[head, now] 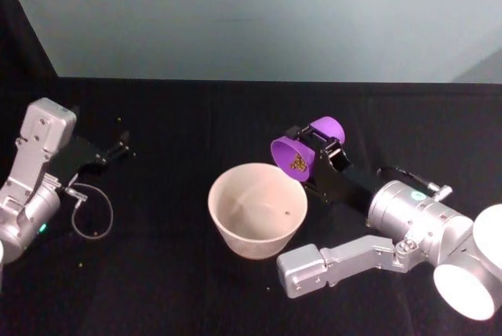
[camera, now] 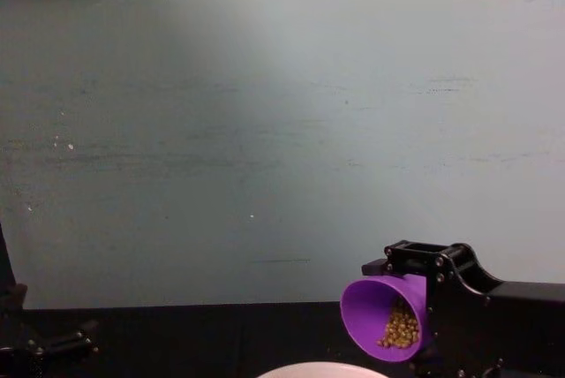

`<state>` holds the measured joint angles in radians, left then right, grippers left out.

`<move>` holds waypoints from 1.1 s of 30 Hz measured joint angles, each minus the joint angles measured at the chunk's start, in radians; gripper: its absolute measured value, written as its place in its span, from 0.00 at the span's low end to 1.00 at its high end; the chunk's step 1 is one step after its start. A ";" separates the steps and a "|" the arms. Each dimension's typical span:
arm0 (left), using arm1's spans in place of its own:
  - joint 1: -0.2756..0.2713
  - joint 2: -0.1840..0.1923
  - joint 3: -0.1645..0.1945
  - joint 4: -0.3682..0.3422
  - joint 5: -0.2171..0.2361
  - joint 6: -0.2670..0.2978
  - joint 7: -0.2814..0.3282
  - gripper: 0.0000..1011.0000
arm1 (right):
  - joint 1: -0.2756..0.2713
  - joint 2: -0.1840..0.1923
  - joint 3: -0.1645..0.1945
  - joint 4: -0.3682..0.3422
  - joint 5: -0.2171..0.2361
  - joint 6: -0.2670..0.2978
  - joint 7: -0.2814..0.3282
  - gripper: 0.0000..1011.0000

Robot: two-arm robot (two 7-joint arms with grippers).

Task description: Pick up the cup and pour the mung beans from the cup into the bowl.

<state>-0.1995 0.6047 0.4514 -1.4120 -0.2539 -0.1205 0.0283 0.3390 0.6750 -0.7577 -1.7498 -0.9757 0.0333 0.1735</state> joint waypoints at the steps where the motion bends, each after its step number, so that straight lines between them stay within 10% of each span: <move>1: 0.000 0.000 0.000 0.000 0.000 0.000 0.000 0.99 | 0.000 0.000 0.000 0.000 -0.005 -0.001 -0.001 0.73; 33: 0.000 0.000 0.000 0.000 0.000 0.000 0.000 0.99 | -0.020 -0.016 0.004 0.016 -0.222 -0.009 -0.040 0.73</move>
<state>-0.1995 0.6047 0.4514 -1.4120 -0.2539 -0.1206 0.0283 0.3186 0.6586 -0.7539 -1.7333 -1.1979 0.0247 0.1339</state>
